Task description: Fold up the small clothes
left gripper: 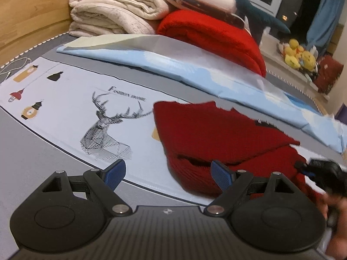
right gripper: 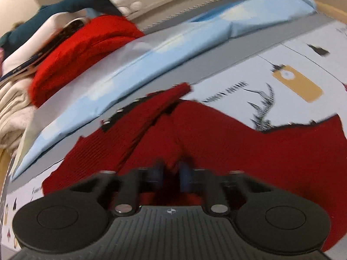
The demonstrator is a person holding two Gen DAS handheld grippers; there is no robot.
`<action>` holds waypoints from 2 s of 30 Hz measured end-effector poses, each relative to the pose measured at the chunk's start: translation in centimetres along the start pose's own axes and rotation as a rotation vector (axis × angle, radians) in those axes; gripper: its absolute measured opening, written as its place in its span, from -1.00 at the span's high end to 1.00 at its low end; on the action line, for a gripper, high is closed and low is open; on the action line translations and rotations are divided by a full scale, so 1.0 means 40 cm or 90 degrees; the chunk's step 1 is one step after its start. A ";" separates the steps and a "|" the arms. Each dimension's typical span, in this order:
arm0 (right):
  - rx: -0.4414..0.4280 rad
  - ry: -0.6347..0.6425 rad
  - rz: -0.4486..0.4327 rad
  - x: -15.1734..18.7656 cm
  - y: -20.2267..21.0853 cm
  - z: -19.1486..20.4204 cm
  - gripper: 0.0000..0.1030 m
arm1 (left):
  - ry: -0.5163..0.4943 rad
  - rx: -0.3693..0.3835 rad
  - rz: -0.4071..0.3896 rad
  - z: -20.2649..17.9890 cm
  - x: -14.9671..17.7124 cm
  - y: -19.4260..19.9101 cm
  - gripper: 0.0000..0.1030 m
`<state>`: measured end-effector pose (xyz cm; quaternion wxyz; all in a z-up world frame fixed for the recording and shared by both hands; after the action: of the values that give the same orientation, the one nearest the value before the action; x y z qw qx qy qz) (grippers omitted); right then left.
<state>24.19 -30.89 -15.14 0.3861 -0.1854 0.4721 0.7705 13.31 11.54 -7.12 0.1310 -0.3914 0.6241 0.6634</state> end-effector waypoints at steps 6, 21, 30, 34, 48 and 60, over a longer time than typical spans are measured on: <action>-0.094 0.143 0.019 0.191 0.218 0.226 0.81 | 0.037 -0.002 -0.008 0.076 -0.040 0.018 -0.73; -0.354 0.285 0.249 0.516 0.389 0.495 0.51 | -0.023 0.018 0.075 0.072 0.054 -0.030 -0.73; 0.046 0.192 0.078 0.116 0.312 -0.098 -0.10 | -0.026 0.076 0.269 -0.027 0.257 -0.111 -0.65; 0.112 0.092 0.104 0.107 0.289 -0.321 -0.11 | -0.015 0.076 0.319 -0.048 0.326 -0.131 -0.58; 0.069 0.211 0.181 0.248 0.258 -0.238 0.89 | -0.073 0.072 0.329 -0.035 0.393 -0.152 0.78; 0.125 0.107 0.154 0.262 0.548 -0.258 0.95 | -0.146 0.033 0.230 0.146 0.245 -0.044 0.86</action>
<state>-0.15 -41.11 -14.16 0.2658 -0.1527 0.5946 0.7433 5.92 14.21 -15.59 0.0903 -0.1916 0.6819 0.7001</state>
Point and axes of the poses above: each gripper's, at about its wrist camera, not at the fingertips, and y roughly against the way its jaws point, z to its left, x to its underside, the point moved 9 cm from there along -y, roughly the way its jaws point, and after that the axes turned 9 degrees about -x, right-handed, at the moved point
